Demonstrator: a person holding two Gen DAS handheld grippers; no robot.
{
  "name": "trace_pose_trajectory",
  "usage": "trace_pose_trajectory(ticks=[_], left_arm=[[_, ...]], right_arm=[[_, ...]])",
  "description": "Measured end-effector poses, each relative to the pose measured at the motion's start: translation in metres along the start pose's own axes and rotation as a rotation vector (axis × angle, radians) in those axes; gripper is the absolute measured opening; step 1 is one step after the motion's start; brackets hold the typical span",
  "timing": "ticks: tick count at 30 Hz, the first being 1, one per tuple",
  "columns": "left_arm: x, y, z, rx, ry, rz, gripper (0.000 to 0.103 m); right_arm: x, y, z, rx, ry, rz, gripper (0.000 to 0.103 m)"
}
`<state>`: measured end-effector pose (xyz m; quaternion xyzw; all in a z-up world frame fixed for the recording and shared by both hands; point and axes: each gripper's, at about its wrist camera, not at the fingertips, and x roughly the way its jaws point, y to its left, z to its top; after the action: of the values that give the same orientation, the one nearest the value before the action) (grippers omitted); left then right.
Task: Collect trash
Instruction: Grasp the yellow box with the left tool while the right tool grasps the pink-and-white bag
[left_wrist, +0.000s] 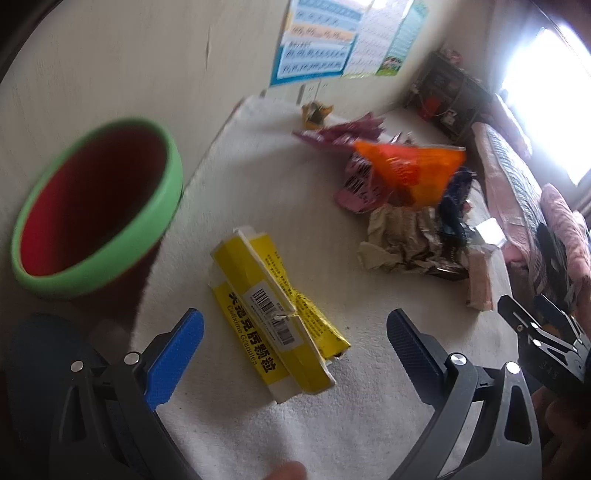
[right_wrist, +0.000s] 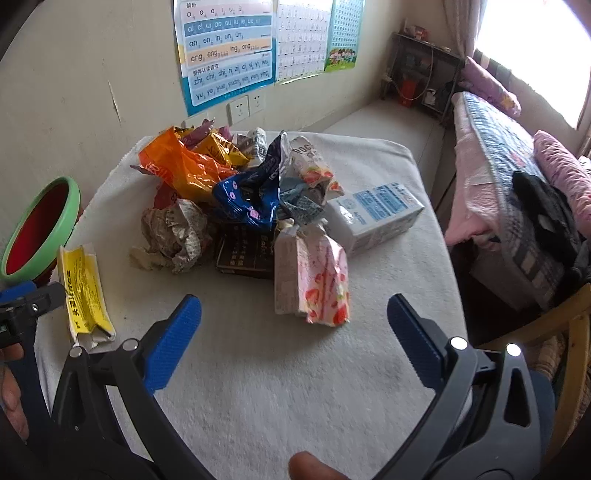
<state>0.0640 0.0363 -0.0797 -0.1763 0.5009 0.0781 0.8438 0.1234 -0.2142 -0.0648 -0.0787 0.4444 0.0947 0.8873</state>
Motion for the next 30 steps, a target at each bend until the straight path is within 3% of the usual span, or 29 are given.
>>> trace_pose_trajectory(ticks=[12,18,30], left_arm=[[0.039,0.007,-0.001,-0.075,0.109,-0.014,0.093],[0.045,0.005,-0.001,-0.065,0.126,-0.024,0.070],[0.046,-0.005,0.001,-0.008,0.127,-0.095,0.057]], right_arm=[[0.055,-0.010,0.016,0.020,0.092,-0.011,0.099],[0.070,-0.020,0.012,0.036,0.137,-0.018,0.080],[0.070,-0.039,0.004,0.108,0.142,0.058,0.051]])
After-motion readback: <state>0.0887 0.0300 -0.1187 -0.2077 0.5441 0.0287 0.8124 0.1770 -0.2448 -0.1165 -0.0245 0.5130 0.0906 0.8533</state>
